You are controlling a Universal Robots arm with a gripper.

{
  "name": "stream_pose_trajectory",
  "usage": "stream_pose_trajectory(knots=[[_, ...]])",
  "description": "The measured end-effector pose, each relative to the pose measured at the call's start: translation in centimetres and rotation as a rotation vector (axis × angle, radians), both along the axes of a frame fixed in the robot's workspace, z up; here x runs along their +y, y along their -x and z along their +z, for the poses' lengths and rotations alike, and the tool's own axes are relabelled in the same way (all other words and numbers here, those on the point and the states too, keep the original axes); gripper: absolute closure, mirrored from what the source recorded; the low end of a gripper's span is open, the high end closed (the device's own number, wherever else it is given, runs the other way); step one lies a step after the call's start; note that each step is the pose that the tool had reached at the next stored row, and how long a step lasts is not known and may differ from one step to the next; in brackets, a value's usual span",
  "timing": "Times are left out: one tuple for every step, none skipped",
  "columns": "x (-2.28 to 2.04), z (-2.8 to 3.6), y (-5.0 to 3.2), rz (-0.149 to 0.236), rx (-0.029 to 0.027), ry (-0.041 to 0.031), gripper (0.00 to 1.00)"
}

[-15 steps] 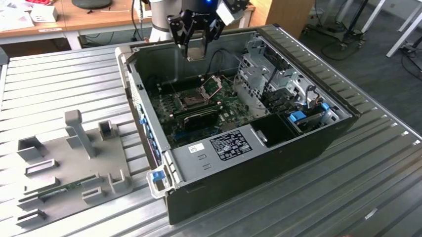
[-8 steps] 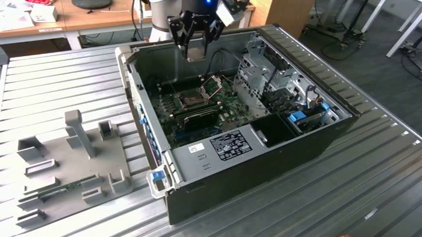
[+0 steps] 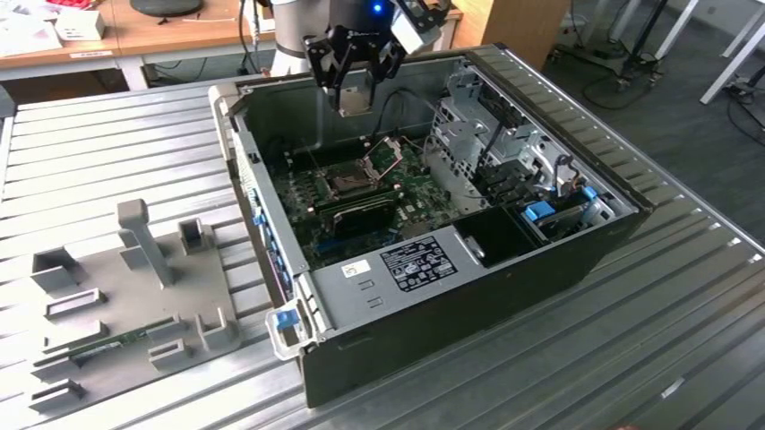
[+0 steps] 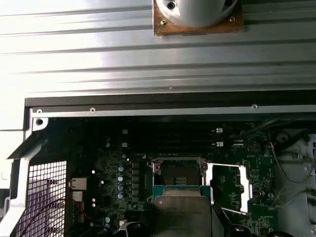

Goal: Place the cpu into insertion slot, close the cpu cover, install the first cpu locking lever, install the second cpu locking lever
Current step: 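Place the cpu into insertion slot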

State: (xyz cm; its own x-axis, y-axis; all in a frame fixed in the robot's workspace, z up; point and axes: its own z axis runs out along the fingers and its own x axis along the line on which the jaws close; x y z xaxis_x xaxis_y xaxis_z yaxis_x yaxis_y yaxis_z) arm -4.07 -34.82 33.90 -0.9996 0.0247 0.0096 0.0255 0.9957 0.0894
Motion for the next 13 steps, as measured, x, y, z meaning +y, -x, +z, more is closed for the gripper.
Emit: stream_pose_trajectory(knots=[[0.00,0.00,0.00,0.000,0.0000,0.0001,0.46],[0.00,0.00,0.00,0.000,0.0001,0.0001,0.46],[0.00,-0.11,0.00,0.000,-0.0001,-0.0002,0.46],[0.00,-0.21,0.00,0.000,-0.0001,-0.0002,0.46],[0.00,-0.22,0.00,0.000,-0.0001,-0.0002,0.46],[0.00,-0.22,0.00,0.000,-0.0001,-0.0002,0.46],[0.00,-0.21,0.00,0.000,-0.0001,-0.0001,0.46],[0.00,-0.22,0.00,0.000,-0.0001,-0.0001,0.46],[0.00,-0.23,0.00,0.000,-0.0001,-0.0002,0.46],[0.00,-0.25,0.00,0.000,-0.0002,-0.0003,0.46],[0.00,-0.30,0.00,0.000,-0.0003,-0.0005,0.46],[0.00,-0.33,0.00,0.000,-0.0002,-0.0004,0.46],[0.00,-0.39,0.00,0.000,-0.0001,-0.0003,0.46]])
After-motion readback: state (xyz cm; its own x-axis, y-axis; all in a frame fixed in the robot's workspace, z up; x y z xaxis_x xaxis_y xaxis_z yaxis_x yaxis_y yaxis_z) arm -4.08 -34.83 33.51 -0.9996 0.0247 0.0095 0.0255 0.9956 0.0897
